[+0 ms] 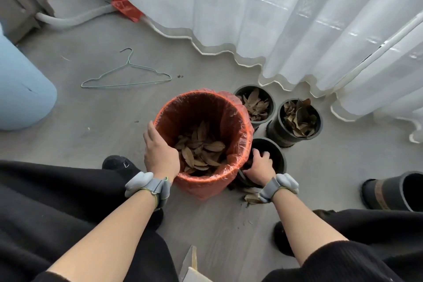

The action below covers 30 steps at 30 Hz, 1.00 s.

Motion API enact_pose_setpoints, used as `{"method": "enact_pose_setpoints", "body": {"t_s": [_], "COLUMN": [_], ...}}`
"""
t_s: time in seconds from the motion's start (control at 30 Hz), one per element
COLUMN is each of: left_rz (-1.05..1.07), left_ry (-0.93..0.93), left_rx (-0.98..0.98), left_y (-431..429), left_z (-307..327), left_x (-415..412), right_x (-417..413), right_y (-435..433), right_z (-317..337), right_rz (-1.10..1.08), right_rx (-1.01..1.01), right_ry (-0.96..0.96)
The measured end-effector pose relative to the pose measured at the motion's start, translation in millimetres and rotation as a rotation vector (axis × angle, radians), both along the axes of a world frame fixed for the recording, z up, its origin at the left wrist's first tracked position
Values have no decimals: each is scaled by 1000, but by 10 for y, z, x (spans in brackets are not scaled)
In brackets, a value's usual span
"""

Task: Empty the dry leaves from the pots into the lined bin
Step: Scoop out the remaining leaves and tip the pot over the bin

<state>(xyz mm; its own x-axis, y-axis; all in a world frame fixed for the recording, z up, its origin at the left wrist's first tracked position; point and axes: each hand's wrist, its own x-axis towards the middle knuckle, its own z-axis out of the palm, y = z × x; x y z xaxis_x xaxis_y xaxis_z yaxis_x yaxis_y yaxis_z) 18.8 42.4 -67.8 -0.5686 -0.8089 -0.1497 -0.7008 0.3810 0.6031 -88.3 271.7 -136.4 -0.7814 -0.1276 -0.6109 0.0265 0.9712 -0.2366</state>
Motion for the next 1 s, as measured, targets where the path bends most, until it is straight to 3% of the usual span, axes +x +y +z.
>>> {"method": "enact_pose_setpoints", "body": {"t_s": [0.13,0.37,0.57,0.73,0.87,1.0], "left_rz": [-22,-4,3,3,-2,-3], "left_ry": [23,7,-15,-14,-5,-12], "left_rx": [-10,-42,-30,6,26,44], "left_y": [31,-30,-48,-45,-23,-17], "left_z": [1,-25,5,28,41,44], "left_x": [3,11,3,19,18,17], "right_x": [-43,-144,-142,-54,45,110], "right_y": [-11,-77,77,268,391,464], "right_z": [-97,-186,-40,197,401,463], "right_rz": [118,176,55,-219,-386,-419], "right_rx": [110,-8,-133,-370,-541,-585], "right_ry": [13,142,302,407,392,396]}}
